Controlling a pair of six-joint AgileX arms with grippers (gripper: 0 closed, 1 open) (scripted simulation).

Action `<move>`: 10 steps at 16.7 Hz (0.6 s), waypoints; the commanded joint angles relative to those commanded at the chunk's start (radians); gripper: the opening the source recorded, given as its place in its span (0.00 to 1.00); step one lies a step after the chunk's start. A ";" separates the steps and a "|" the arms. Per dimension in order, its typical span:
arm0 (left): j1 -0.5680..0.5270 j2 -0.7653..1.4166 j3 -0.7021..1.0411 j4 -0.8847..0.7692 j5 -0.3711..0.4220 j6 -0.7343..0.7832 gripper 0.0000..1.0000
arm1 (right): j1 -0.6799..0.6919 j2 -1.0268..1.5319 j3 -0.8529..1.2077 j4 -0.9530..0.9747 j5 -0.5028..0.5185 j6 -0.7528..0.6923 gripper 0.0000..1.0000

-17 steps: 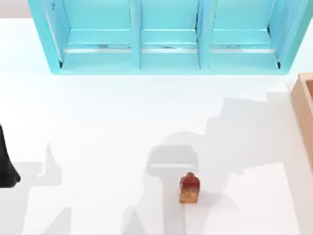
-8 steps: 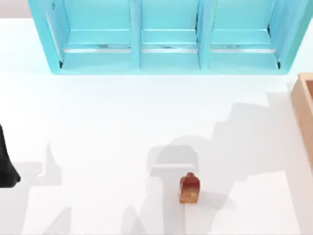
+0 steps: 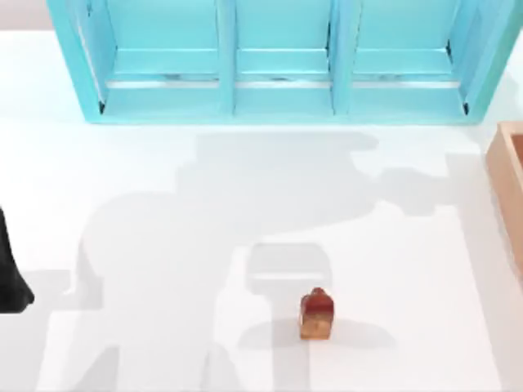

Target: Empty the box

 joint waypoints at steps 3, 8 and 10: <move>0.000 0.000 0.000 0.000 0.000 0.000 1.00 | 0.193 0.060 0.061 0.058 0.019 0.169 0.00; 0.000 0.000 0.000 0.000 0.000 0.000 1.00 | 0.430 0.208 0.089 0.130 0.084 0.386 0.00; 0.000 0.000 0.000 0.000 0.000 0.000 1.00 | 0.480 0.264 0.089 0.154 0.113 0.447 0.00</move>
